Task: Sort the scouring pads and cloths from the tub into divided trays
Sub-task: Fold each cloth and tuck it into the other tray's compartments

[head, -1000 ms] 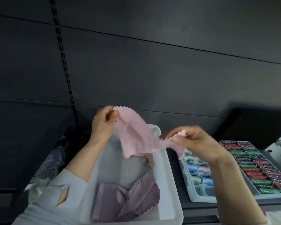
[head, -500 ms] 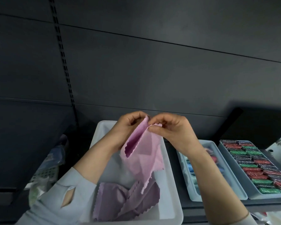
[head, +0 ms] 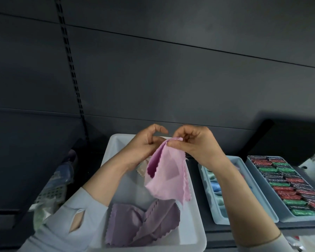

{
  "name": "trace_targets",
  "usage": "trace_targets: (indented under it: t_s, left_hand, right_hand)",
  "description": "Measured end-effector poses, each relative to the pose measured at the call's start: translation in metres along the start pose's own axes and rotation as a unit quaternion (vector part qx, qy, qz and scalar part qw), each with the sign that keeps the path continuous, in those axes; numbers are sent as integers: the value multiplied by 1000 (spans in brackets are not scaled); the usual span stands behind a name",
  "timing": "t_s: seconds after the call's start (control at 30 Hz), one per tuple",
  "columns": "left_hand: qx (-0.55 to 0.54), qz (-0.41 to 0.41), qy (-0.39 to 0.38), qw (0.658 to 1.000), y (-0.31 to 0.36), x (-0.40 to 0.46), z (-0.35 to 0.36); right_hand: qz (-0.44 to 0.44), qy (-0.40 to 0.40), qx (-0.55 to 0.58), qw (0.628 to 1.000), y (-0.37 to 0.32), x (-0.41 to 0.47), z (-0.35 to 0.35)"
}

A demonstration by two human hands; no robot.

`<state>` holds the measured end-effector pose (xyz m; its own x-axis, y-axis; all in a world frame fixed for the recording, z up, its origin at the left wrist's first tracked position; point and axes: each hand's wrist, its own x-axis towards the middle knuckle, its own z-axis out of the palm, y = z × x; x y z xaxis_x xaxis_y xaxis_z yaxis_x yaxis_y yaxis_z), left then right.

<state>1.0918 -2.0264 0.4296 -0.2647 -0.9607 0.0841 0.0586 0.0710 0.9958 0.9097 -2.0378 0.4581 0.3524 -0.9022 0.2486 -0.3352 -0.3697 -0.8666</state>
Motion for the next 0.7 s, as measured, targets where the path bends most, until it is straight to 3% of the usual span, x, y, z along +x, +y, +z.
trace_targets:
  t_s: [0.13, 0.2, 0.27, 0.33, 0.37, 0.5, 0.6, 0.7]
  left_hand:
    - [-114, 9, 41, 993, -14, -4, -11]
    - [-40, 55, 29, 997, -26, -10, -15]
    - [114, 76, 25, 990, -32, -16, -10]
    - [263, 106, 92, 955, -39, -14, -1]
    - [278, 131, 138, 942, -43, -10, 1]
    - [180, 174, 249, 936, -39, 1, -2]
    - [144, 169, 241, 945, -26, 4, -3]
    - [178, 163, 206, 948, -26, 11, -6]
  right_hand:
    - [35, 69, -8, 997, 10, 5, -5]
    - [58, 89, 9, 994, 14, 6, -8]
    - [71, 96, 18, 993, 16, 8, -8]
    - [76, 97, 21, 992, 16, 11, -8]
    - [77, 100, 24, 992, 16, 12, -8]
    - [70, 85, 10, 994, 21, 11, -19]
    - [73, 48, -70, 994, 29, 6, -25]
    - [64, 44, -136, 988, 36, 4, -22]
